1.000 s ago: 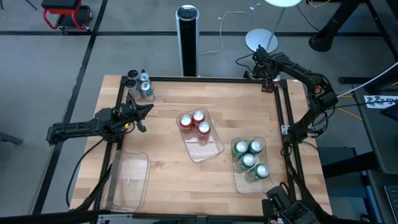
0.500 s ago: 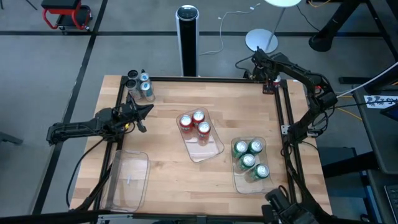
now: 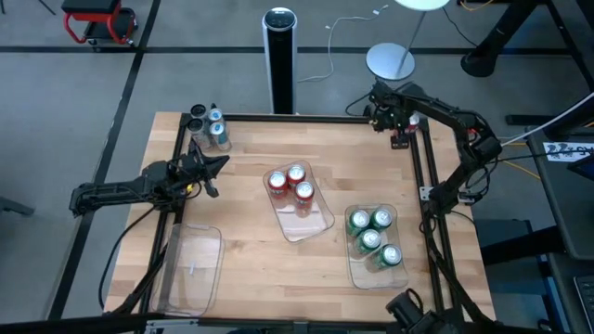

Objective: Sort soda cans
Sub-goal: Put the orange soda can into the middle transparent bin

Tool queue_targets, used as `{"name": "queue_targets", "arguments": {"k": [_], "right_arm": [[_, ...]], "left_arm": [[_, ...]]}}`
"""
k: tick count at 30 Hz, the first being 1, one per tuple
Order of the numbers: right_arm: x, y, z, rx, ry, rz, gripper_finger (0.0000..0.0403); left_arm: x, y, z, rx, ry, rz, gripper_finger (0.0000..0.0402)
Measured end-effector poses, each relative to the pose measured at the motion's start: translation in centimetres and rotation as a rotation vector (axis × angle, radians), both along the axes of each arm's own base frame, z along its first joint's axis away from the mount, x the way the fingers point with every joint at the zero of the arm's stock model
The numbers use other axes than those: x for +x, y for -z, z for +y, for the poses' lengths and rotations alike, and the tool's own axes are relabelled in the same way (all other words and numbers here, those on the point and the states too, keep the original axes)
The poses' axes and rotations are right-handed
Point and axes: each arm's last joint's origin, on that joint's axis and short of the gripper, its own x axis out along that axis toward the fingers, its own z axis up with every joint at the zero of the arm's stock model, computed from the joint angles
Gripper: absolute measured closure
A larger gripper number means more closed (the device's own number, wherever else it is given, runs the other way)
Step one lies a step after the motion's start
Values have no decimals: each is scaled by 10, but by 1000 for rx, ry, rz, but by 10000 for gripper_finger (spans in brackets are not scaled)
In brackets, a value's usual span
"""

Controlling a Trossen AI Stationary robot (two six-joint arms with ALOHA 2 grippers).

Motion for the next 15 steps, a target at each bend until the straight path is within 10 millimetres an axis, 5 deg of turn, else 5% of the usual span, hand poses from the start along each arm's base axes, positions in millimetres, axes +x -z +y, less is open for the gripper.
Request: {"name": "queue_targets", "arguments": {"k": [15], "right_arm": [[-8,-3,4,-157,186,205,84]], "left_arm": [[0,0,0,-2,0,-3,402]]}}
